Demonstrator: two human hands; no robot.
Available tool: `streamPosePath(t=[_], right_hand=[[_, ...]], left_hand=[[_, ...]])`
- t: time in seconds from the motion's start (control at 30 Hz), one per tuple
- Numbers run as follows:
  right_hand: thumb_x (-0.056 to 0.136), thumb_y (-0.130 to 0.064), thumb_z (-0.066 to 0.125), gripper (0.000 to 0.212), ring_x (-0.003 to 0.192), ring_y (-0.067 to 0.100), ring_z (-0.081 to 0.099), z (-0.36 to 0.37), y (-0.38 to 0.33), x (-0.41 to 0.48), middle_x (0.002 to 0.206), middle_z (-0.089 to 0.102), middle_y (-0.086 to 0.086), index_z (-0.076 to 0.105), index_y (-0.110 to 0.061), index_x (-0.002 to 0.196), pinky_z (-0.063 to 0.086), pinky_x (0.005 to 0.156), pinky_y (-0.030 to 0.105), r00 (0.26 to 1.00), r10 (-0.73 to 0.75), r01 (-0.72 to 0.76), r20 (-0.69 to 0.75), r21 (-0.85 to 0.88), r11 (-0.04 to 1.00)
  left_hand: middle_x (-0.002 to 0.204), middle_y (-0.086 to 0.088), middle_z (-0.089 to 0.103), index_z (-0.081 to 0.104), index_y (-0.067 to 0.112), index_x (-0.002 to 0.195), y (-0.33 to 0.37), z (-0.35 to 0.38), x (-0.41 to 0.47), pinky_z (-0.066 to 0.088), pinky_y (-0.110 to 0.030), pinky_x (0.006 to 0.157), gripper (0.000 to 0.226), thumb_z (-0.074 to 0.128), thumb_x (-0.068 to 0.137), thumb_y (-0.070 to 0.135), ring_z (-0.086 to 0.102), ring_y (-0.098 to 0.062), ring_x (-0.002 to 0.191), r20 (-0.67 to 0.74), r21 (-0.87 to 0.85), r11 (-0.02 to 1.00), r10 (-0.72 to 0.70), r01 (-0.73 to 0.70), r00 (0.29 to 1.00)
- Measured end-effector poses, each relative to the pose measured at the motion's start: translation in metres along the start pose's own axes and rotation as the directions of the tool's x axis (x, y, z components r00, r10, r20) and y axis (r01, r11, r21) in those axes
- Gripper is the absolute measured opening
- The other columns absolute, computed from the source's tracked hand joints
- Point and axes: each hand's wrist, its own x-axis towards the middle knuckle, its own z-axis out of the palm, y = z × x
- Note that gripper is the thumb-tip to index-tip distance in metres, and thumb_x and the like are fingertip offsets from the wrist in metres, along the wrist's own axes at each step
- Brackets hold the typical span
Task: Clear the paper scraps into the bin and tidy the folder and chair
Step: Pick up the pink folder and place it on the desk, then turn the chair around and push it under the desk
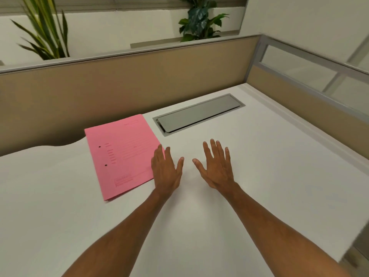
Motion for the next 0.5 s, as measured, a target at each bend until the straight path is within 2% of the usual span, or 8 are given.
streamPosePath(t=[0.13,0.3,0.5], right_hand=[[0.089,-0.068,0.007,0.08,0.149,0.021,0.002,-0.014,0.046,-0.038,0.161,0.011,0.005,0.012,-0.02,0.152,-0.004,0.12,0.043,0.993,0.119,-0.119,-0.012,-0.019,0.993],[0.093,-0.064,0.019,0.074,0.149,0.021,0.001,-0.032,0.114,-0.092,0.161,0.01,0.005,0.013,-0.02,0.151,-0.004,0.12,0.044,0.963,0.269,-0.269,-0.027,-0.011,0.963],[0.092,-0.065,0.019,0.075,0.149,0.021,-0.001,-0.062,0.202,-0.17,0.161,0.007,0.006,0.011,-0.02,0.152,-0.008,0.119,0.044,0.886,0.459,-0.461,-0.067,-0.009,0.887]], left_hand=[[0.159,-0.016,0.017,0.034,0.009,0.146,0.04,0.023,-0.019,0.012,-0.048,0.121,0.063,0.044,0.097,0.047,0.014,-0.033,0.148,0.08,0.021,0.991,0.129,-0.131,0.988],[0.161,-0.013,0.012,0.035,0.012,0.146,0.099,0.053,-0.05,0.01,-0.047,0.12,0.063,0.043,0.096,0.05,0.011,-0.032,0.149,0.137,0.004,0.966,0.257,-0.26,0.957],[0.16,-0.017,0.015,0.037,0.01,0.145,0.187,0.09,-0.109,0.014,-0.049,0.119,0.063,0.044,0.096,0.049,0.014,-0.034,0.148,0.221,-0.048,0.904,0.424,-0.425,0.878]])
